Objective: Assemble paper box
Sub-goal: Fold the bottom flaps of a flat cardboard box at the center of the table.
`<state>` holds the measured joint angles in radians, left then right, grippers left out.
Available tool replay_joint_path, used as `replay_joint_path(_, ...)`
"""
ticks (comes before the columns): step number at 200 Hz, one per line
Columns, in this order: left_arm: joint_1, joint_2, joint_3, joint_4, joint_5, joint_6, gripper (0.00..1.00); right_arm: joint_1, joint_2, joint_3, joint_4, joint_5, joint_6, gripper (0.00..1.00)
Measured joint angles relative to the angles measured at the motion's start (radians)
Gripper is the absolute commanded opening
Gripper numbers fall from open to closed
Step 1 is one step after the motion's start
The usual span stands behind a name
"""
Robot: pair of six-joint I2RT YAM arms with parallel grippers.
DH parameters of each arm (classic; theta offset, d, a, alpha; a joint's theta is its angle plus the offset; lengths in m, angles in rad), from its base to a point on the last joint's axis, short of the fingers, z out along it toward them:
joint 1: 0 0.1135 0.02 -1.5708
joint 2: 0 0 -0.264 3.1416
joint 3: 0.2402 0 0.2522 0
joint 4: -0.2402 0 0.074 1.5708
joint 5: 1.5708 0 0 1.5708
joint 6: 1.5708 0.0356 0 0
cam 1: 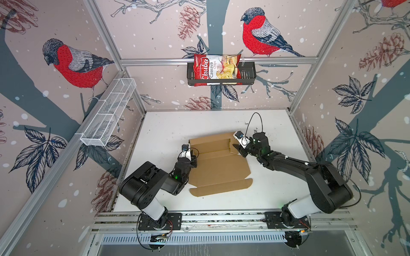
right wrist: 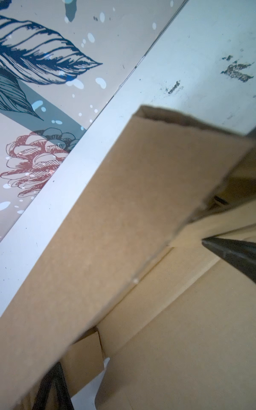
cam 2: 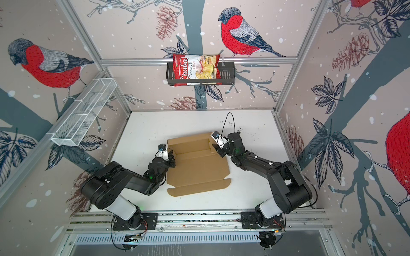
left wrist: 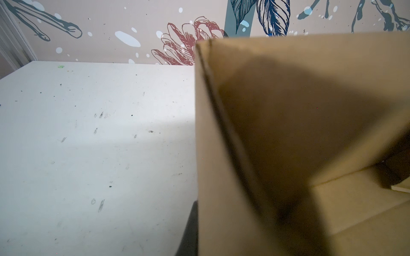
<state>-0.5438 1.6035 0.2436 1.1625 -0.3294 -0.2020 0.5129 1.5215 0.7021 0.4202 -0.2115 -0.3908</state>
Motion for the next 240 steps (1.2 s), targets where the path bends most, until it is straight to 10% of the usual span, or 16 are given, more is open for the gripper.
replay_joint_path(78, 0.002, -0.025, -0.005, -0.029, 0.003, -0.010, 0.00, 0.115, 0.068, -0.101, 0.312, 0.306, 0.158, 0.30)
replay_joint_path(181, 0.002, -0.076, -0.013, -0.087, 0.029, -0.029, 0.00, 0.146, 0.188, -0.178, 0.627, 0.375, 0.199, 0.35)
replay_joint_path(240, 0.003, -0.107, -0.013, -0.136, 0.014, -0.047, 0.00, 0.249, 0.227, -0.201, 0.716, 0.646, 0.179, 0.15)
